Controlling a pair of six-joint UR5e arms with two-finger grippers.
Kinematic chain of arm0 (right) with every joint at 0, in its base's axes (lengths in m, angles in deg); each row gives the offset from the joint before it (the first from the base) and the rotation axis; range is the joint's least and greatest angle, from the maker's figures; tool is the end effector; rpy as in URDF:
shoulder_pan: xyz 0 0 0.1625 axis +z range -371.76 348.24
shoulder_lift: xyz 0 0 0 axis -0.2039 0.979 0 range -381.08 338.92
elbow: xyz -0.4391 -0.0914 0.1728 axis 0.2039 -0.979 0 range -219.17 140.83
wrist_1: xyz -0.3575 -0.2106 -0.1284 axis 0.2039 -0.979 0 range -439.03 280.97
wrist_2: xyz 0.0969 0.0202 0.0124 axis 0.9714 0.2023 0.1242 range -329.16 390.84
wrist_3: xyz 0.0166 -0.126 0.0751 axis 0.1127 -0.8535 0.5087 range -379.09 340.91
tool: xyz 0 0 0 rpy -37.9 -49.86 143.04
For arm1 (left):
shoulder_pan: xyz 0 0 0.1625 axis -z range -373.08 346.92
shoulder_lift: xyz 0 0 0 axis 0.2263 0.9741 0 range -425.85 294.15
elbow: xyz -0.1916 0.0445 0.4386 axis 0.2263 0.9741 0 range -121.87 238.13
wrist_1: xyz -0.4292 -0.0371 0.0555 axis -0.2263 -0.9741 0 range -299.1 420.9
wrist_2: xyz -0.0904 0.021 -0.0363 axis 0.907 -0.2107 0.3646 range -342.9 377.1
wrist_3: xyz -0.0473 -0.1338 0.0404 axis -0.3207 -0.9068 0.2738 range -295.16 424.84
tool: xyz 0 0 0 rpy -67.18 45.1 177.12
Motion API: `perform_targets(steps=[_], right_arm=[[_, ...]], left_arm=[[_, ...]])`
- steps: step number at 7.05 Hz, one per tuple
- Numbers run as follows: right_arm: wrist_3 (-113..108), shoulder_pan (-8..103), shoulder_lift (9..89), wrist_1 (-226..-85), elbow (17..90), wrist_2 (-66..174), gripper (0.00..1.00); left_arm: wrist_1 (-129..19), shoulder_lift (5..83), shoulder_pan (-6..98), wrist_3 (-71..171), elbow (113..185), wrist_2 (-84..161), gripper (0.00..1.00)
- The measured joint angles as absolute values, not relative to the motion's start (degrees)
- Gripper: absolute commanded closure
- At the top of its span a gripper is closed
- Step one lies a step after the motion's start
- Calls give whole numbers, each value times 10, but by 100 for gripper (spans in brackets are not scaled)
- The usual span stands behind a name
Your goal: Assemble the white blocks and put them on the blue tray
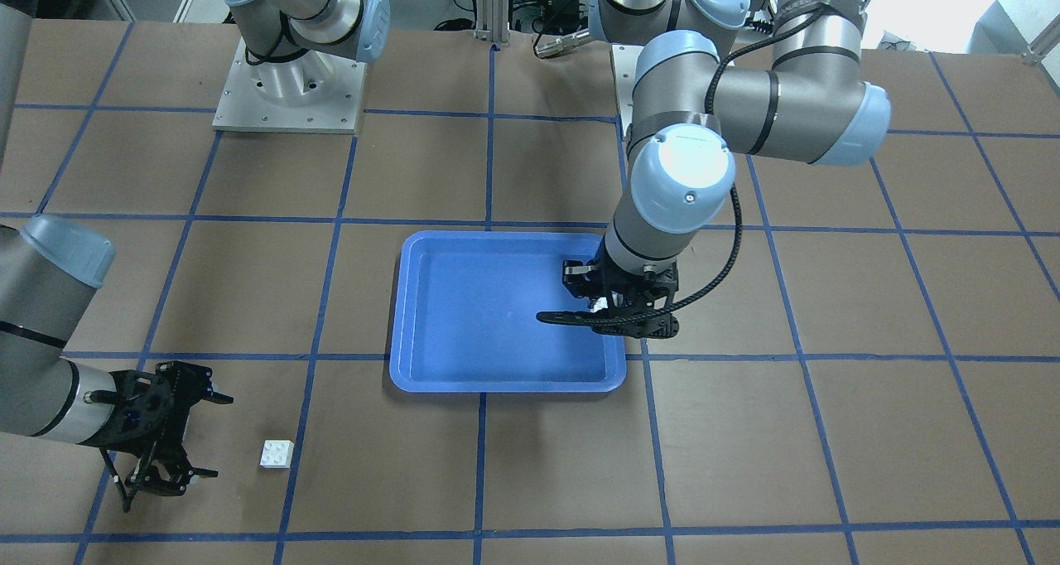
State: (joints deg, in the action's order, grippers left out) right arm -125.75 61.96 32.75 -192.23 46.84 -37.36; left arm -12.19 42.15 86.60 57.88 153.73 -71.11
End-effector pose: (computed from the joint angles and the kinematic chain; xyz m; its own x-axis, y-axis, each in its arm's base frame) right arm -0.0187 -0.7349 0.1793 -0.0143 -0.9989 -0.0446 -0.9177 0.0308 -0.3961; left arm -0.2383 -0.5773 0.2961 -0.9989 0.0445 0.0167 0.0462 0.9918 0.1194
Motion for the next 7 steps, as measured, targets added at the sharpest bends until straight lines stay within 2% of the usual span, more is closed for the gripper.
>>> perform_targets(steps=[1,7], right_arm=[[-1259,622,322,-1923,468,-358,3],[-1269,650,296,-1958,467,-335,3]], left_arm=[[-98,430,891,533,1545,-709,94],[26,471,953,419,1610,-712,93]])
